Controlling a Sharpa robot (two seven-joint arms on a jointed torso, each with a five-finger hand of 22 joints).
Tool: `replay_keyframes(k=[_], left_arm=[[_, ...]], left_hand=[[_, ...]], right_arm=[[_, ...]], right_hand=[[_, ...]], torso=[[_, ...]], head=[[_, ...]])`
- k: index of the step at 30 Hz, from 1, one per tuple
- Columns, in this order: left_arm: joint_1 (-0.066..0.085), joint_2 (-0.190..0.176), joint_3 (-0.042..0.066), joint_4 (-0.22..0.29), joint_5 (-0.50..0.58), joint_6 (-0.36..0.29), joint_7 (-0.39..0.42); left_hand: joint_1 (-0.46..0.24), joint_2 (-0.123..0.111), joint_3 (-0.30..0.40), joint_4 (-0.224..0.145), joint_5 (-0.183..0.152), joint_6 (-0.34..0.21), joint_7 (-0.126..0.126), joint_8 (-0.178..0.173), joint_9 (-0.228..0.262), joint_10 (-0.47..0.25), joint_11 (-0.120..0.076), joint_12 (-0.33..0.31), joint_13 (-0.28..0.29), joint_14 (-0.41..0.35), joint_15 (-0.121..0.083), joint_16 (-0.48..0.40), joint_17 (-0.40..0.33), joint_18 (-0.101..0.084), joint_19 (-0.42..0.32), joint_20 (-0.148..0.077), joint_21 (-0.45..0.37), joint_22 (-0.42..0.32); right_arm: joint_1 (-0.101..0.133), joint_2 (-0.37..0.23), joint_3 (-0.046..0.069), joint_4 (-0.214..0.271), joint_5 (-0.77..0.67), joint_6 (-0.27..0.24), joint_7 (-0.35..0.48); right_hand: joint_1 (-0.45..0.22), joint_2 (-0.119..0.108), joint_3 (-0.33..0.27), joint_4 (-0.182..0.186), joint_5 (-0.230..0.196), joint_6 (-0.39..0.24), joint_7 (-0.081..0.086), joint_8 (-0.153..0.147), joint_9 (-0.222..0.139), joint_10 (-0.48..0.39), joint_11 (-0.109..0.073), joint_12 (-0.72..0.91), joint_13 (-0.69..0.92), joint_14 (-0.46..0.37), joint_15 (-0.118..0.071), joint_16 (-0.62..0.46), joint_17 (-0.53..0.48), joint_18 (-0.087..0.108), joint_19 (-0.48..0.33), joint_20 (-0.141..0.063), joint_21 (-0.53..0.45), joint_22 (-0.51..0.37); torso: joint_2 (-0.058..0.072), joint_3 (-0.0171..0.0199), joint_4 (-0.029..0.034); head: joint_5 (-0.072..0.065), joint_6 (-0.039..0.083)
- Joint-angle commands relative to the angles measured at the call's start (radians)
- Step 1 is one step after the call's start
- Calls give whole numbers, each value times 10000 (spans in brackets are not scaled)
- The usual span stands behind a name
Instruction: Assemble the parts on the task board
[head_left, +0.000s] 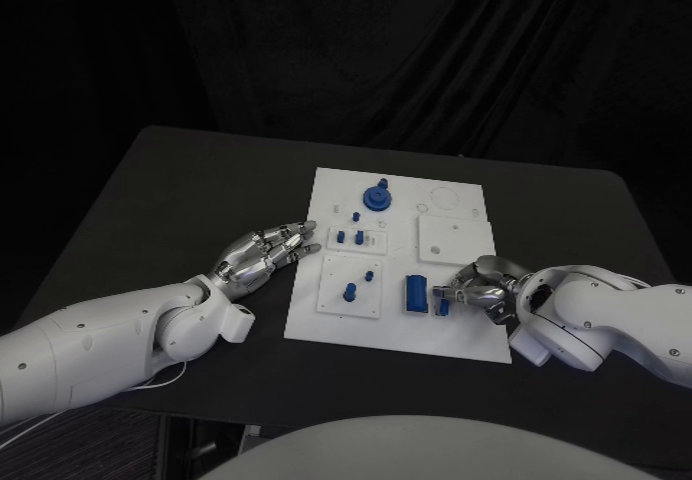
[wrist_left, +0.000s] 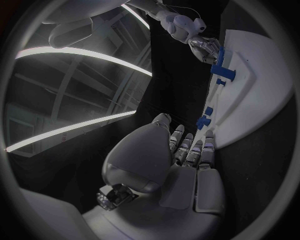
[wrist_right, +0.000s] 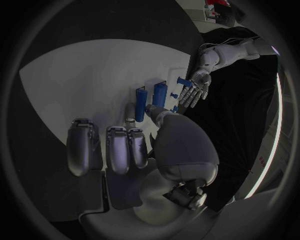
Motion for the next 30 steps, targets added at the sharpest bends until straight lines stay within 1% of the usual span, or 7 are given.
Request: replay_keyframes(k=[1, 8, 11, 23, 25, 27, 30], left_arm=[[-110, 7, -72, -43, -47, -58, -455], [-114, 8, -72, -48, -47, -56, -460], [-118, 14, -72, -55, -47, -49, -469], [-134, 15, -72, -59, -47, -42, -487], [-136, 13, -72, -59, -47, -45, -497], [-138, 13, -72, -64, -47, -45, -506], [-141, 14, -72, -74, -47, -47, -517]], left_hand=[[-66, -37, 56, 24, 8, -36, -13, 34, -1, -8, 90, 54, 13, 30, 51, 52, 12, -115, 5, 80, -32, -8], [-66, -37, 56, 24, 8, -36, -13, 34, -1, -8, 90, 54, 13, 30, 51, 52, 12, -115, 5, 80, -32, -8], [-66, -37, 56, 24, 8, -36, -13, 34, -1, -8, 90, 54, 13, 30, 51, 52, 12, -115, 5, 80, -32, -8], [-70, -36, 89, 26, 15, 14, 44, 47, 7, 10, 84, 60, 14, 30, 53, 55, 12, -119, 3, 81, -31, -20], [-70, -36, 89, 26, 15, 14, 44, 47, 7, 10, 84, 60, 14, 30, 53, 55, 12, -119, 3, 81, -31, -20], [-74, -39, 101, 28, 14, 39, 85, 54, 11, 11, 64, 58, 13, 30, 47, 56, 12, -118, 5, 79, -29, -22], [-74, -39, 101, 28, 14, 39, 85, 54, 11, 11, 64, 58, 13, 30, 47, 56, 12, -118, 5, 79, -29, -22]], right_arm=[[-33, 35, 0, 43, -127, 273, -120], [-33, 15, 0, 62, -240, 299, -102], [-33, 6, 0, 81, -344, 313, -55], [-33, -8, 0, 113, -421, 269, 132], [-33, -16, 0, 118, -431, 252, 165], [-33, -21, 0, 123, -466, 241, 195], [-33, -23, 0, 134, -531, 226, 243]], right_hand=[[-154, 17, -202, 92, 15, -76, -11, 0, 22, 1043, 73, 26, 2635, 822, 86, -63, 1658, 25, 270, 90, -33, 2079], [-274, 18, -596, 268, 20, -89, 0, 27, 61, 1043, 88, 26, 2635, 818, 101, -67, 1647, 32, 257, 108, -60, 2070], [-246, 11, -774, 290, 28, -18, -34, 150, 131, 1043, 66, 26, 2635, 817, 89, -68, 1644, 34, 255, 105, -64, 2069], [-215, -9, -900, 298, 32, -20, -49, 232, 186, 1043, 53, 26, 2635, 807, 78, -85, 1605, 54, 218, 98, -142, 2043], [-190, 11, -975, 314, 36, -29, -61, 320, 247, 1043, 43, 26, 2635, 801, 72, -95, 1586, 56, 212, 94, -153, 2040], [-46, 100, -1276, 360, 49, -203, -126, 892, 653, 1043, -16, 26, 2635, 796, 28, -97, 1581, 63, 195, 57, -186, 2031], [63, 160, -1481, 403, 54, -359, -206, 1469, 1077, 1043, -77, 26, 2635, 795, -25, -98, 1579, 64, 197, 8, -186, 2032]], torso=[[-2, -3, 7], [-4, -8, -1], [-4, -10, -1], [-1, 4, -9], [-1, 4, -14], [-1, 2, -8], [-2, 0, -4]], head=[[1, -1], [15, -1], [21, -1], [35, -1], [41, -1], [40, -1], [40, -1]])
